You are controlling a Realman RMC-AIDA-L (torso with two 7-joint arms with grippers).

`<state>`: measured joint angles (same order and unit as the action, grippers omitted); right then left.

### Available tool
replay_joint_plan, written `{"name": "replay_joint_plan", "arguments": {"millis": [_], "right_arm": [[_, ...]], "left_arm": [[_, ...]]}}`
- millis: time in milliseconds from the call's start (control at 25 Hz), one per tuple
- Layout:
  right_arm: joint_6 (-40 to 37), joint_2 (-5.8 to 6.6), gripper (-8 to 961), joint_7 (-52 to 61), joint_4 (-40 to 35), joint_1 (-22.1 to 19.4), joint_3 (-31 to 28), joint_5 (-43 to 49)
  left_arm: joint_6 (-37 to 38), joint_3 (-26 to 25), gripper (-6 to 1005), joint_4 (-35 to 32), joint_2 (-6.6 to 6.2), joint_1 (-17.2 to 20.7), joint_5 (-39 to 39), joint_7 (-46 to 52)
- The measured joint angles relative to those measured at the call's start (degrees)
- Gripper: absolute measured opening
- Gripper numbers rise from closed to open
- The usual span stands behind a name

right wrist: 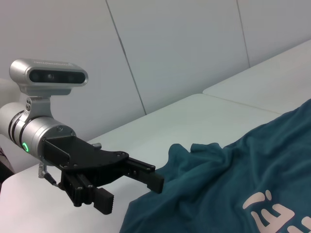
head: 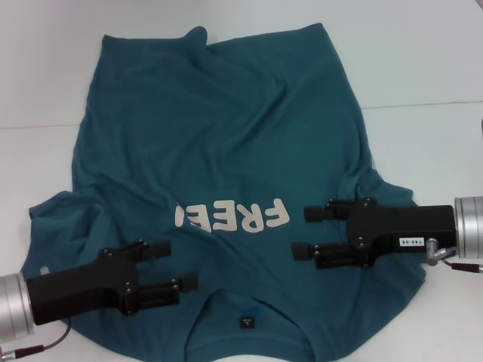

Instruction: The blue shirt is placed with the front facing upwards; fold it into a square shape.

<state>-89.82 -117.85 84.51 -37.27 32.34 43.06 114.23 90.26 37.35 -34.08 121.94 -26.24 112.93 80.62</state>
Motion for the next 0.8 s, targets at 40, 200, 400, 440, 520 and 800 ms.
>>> {"name": "replay_joint_plan", "arguments": {"millis": [40,200,400,440,520,800], "right_arm": [[0.00,0.00,886,0.00,0.00,0.00,0.00,0.01],[0.00,0.00,886,0.00,0.00,0.00,0.00,0.03],[0.00,0.00,886,0.00,0.00,0.11,0.00,0.03],[0.00,0.00,886,0.00,0.00,0.13,0.00,0.02],[0.00,0.00,886,-0.01,0.00,0.14,0.00,0.01],[-0.21,-0.06,885,-0.26,0.00,0.05,0.00,-0.05]], "left_arm": [[0.00,0.00,934,0.00,0.02,-0.01,0.00,0.00],[0.00,0.03,934,0.00,0.05,-0.03,0.00,0.00],[0.00,-0.17,934,-0.02,0.13,-0.08,0.00,-0.11],[0.00,-0.16,933,-0.02,0.15,-0.09,0.00,-0.11],[0.00,-0.16,933,-0.02,0.15,-0.13,-0.02,-0.08],[-3.73,-3.80,933,-0.33,0.11,0.10,-0.60,3.74]]}}
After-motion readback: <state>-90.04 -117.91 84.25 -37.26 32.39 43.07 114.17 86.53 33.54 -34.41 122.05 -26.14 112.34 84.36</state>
